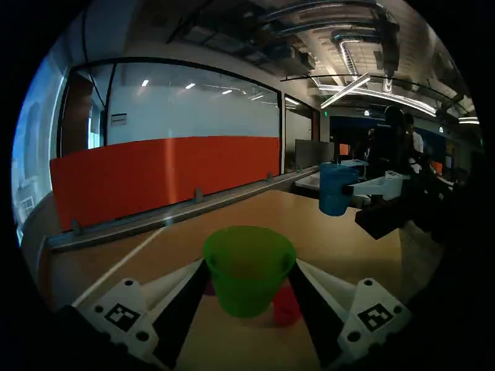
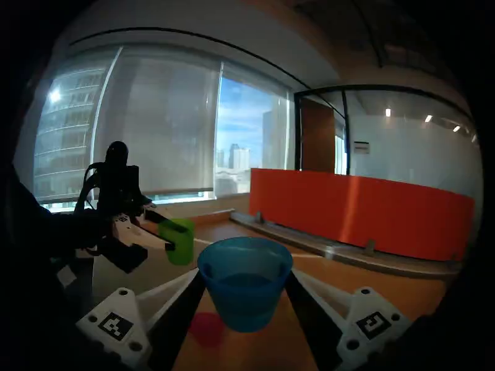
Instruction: Pour water
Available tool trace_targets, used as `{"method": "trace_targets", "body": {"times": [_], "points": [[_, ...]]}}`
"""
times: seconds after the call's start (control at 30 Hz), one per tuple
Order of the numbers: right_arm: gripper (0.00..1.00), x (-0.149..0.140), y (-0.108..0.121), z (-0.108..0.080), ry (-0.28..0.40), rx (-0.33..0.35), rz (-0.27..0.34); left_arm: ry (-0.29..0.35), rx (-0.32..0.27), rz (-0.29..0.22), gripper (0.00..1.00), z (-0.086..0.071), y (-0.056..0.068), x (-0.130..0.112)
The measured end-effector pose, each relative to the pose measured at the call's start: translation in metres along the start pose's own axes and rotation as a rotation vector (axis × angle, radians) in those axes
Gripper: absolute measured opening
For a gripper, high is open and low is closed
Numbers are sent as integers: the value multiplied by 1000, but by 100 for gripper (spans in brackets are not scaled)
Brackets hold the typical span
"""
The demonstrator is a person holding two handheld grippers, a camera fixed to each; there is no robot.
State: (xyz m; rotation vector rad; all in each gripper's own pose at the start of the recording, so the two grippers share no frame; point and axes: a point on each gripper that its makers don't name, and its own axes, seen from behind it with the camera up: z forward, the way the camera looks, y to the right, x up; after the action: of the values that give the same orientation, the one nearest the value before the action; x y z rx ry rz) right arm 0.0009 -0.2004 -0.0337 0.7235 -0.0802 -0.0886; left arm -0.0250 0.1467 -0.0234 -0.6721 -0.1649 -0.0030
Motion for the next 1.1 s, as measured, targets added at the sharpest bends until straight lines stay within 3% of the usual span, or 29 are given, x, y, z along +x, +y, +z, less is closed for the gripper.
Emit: {"method": "trace_targets", "body": {"times": [0.4,0.67,1.1], "points": [[89,1,0,-1,-2,0,-7,39,-1,-36,86,1,-1,8],[89,2,0,1,-3,1,-11,45,-4,-31,86,2,0,10],[89,10,-10,10,-24,23,-90,52,-14,-22,86,2,8,9]]}}
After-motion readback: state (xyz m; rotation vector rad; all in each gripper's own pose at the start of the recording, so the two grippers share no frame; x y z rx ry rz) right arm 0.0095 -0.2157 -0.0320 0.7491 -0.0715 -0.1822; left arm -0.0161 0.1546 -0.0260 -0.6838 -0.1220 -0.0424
